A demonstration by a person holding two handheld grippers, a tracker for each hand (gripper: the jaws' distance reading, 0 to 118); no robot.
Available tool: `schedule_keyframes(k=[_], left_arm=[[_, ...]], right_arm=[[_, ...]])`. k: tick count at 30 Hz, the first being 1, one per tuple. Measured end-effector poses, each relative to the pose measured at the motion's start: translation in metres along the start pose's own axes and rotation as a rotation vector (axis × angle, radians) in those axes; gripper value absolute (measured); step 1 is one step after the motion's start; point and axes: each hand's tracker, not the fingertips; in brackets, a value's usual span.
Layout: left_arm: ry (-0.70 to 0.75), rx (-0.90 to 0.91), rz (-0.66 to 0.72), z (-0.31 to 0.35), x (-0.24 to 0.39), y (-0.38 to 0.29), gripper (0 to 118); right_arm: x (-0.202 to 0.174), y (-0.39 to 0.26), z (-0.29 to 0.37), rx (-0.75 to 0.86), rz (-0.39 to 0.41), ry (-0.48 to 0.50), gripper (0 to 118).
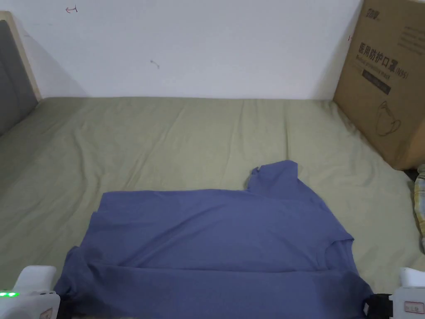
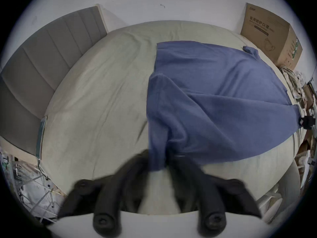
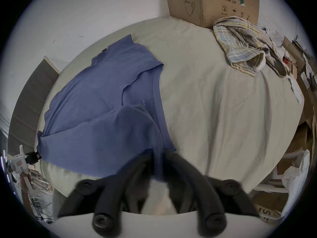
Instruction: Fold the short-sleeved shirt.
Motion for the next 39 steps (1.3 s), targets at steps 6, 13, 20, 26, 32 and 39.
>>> schedule_keyframes(k=[6, 13, 20, 26, 32, 39], left_arm=[[-0.027, 0.082, 0.059, 0.042, 0.000, 0.012, 96], [-0.083, 0.175, 0.105, 0.074, 0.012, 0.051, 3], [-0.111, 0.161, 0.075, 0.052, 0.032, 0.075, 0], [-0.107, 0.137, 0.053, 0.023, 0.033, 0.117, 0], [-0.123, 0.126, 0.070, -0.011, 0.031, 0.161, 0], [-0.103, 0.116, 0.055, -0.044, 0.040, 0.190, 0]], right_arm=[[-0.007, 0.021, 0.024, 0.087, 0.008, 0.012, 67], [-0.040, 0.056, 0.053, 0.191, 0.073, 0.090, 47], [-0.068, 0.082, 0.027, 0.181, 0.093, 0.103, 0], [-0.075, 0.140, -0.014, 0.155, 0.065, 0.116, 0], [-0.083, 0.220, -0.063, 0.128, 0.116, 0.046, 81], [-0.091, 0.279, -0.134, 0.037, 0.111, 0.026, 81]])
